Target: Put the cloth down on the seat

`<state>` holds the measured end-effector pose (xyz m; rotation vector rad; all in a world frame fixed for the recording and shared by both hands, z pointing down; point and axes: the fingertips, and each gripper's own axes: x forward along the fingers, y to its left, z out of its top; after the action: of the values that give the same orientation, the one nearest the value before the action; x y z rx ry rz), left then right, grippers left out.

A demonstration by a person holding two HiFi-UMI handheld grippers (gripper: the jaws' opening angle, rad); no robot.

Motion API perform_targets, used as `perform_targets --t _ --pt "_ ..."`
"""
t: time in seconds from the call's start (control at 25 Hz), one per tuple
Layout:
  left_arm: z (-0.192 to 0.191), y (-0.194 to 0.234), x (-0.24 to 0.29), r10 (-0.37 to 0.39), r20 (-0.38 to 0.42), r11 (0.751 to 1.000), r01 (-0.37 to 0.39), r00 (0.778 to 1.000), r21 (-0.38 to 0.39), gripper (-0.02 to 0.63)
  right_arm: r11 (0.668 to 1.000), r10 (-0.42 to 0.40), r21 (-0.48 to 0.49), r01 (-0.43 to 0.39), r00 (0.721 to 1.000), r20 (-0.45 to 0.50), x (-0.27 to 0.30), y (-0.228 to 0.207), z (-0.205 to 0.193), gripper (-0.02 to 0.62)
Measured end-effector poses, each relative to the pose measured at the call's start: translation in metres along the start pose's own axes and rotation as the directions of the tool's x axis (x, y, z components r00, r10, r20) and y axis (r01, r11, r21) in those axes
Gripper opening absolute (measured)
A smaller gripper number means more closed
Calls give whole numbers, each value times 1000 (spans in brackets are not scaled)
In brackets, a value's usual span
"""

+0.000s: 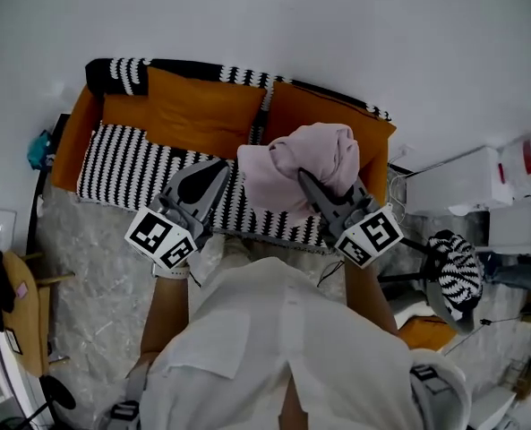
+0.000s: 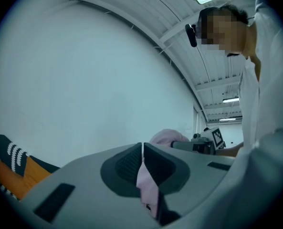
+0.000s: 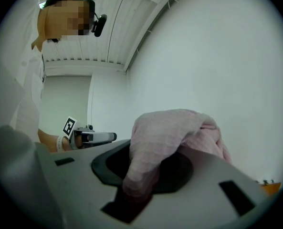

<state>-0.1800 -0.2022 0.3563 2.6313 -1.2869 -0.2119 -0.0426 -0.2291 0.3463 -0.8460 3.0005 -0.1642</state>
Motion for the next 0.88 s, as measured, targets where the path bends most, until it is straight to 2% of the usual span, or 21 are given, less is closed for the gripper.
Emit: perform_targets --t 0.28,0.44,0.64,0.88 --pt "11 71 36 -59 -16 998 59 998 -16 26 1000 -10 -17 10 1000 -29 89 -45 -3 114" --pt "9 109 55 -66 -34 998 65 997 -15 26 999 -8 -44 6 999 -34 136 -68 -3 114" --pt "4 154 77 -4 -32 1000 3 999 -29 26 1000 5 -25 -6 999 -43 178 -105 -13 115" --pt "-6 191 103 117 -26 992 -118 993 -46 26 996 82 -15 -84 993 -90 218 -153 -44 115"
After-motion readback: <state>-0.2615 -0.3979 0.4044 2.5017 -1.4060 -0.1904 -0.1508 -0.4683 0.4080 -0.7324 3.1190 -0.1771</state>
